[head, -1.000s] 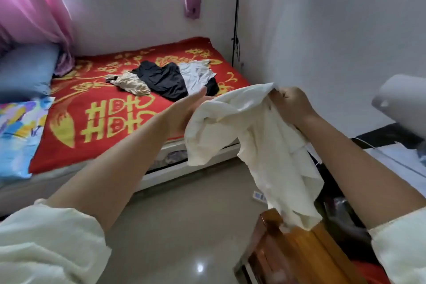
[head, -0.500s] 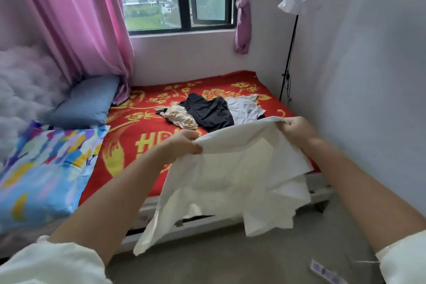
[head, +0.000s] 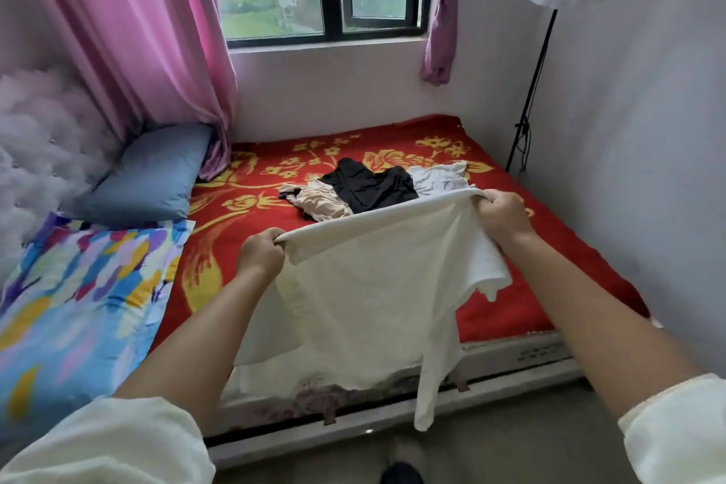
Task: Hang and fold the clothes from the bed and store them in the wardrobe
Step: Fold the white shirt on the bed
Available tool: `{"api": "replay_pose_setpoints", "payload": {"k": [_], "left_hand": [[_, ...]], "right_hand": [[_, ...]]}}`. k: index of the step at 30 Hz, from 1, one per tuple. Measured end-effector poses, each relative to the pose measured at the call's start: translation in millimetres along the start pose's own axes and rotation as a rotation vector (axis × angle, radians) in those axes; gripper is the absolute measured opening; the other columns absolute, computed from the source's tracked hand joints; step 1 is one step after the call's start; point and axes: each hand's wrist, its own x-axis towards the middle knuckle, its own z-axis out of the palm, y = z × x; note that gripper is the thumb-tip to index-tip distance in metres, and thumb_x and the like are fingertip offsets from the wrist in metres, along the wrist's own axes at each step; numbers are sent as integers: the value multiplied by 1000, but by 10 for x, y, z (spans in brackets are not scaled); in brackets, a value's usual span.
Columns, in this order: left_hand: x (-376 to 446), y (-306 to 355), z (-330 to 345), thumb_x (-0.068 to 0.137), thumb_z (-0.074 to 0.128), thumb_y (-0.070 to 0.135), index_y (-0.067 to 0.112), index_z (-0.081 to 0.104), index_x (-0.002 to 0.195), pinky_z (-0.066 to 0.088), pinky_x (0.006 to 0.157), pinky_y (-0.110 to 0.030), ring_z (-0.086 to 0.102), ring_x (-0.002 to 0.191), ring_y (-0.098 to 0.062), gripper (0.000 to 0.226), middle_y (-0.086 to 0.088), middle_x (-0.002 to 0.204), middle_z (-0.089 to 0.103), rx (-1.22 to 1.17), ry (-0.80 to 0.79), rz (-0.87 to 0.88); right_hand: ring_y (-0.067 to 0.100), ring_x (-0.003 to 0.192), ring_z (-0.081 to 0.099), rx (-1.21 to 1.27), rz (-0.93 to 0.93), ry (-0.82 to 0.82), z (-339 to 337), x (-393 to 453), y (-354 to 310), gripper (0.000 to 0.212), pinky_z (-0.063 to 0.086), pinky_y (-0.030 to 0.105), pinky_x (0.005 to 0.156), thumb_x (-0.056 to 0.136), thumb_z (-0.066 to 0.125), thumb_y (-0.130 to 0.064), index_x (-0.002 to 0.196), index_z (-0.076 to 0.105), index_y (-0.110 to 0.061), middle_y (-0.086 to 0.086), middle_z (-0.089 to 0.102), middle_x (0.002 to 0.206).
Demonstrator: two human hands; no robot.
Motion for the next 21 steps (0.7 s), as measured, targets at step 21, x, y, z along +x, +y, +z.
{"api": "replay_pose_setpoints", "payload": {"k": [21], "left_hand": [[2204, 1361, 280, 84, 23, -12, 13, 48, 87, 42, 46, -24, 47, 50, -15, 35, -8, 69, 45, -1091, -326, -302]], "right_hand": [[13, 100, 53, 379, 168, -890, 1276, 1969, 235, 20, 48, 21, 80, 87, 59, -32, 104, 52, -24, 4, 59, 110]]}}
